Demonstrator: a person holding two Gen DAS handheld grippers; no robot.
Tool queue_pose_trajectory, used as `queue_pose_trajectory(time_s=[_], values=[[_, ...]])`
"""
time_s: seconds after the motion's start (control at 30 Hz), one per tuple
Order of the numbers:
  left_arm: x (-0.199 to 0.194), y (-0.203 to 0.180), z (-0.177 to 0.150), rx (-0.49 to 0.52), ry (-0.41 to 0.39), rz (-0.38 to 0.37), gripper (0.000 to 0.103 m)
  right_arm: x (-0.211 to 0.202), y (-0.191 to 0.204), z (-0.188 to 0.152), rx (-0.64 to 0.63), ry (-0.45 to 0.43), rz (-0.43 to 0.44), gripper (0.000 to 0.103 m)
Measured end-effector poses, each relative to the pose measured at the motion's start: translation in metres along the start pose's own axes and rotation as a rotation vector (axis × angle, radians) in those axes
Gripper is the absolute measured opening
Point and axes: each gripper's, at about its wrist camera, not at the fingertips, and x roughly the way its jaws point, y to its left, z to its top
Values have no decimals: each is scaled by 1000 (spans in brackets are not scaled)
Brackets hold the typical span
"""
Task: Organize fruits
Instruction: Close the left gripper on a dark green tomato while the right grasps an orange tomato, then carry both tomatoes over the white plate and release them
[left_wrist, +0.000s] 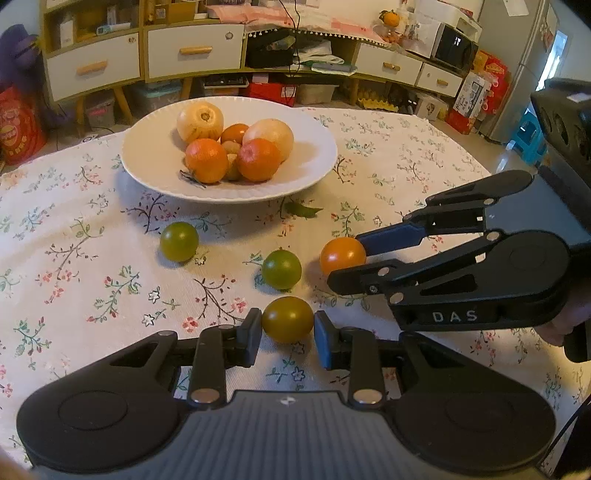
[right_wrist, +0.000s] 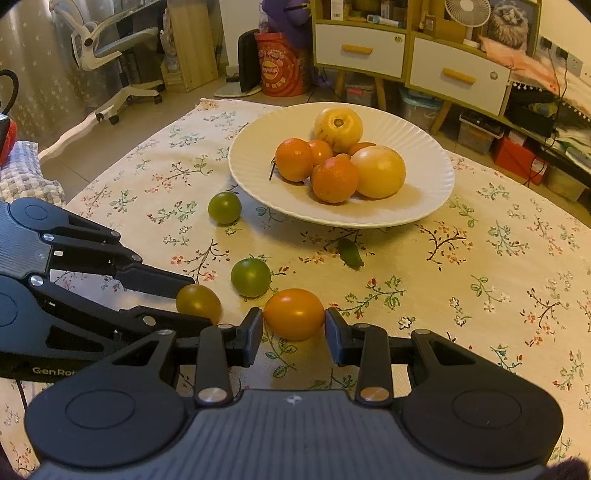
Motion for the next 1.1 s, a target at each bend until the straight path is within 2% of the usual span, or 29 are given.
queue_pose_trajectory(time_s=[0.37, 0.77, 1.1], values=[[-9, 4, 8, -19, -32, 1, 6, -9, -1, 6, 11, -29, 6, 33], [-21, 12, 29, -65, -102, -1, 6, -19, -15, 19, 73, -91, -9, 33], [-24, 27, 52, -146, -169, 21, 6, -22, -30, 30, 144, -150, -56, 33]])
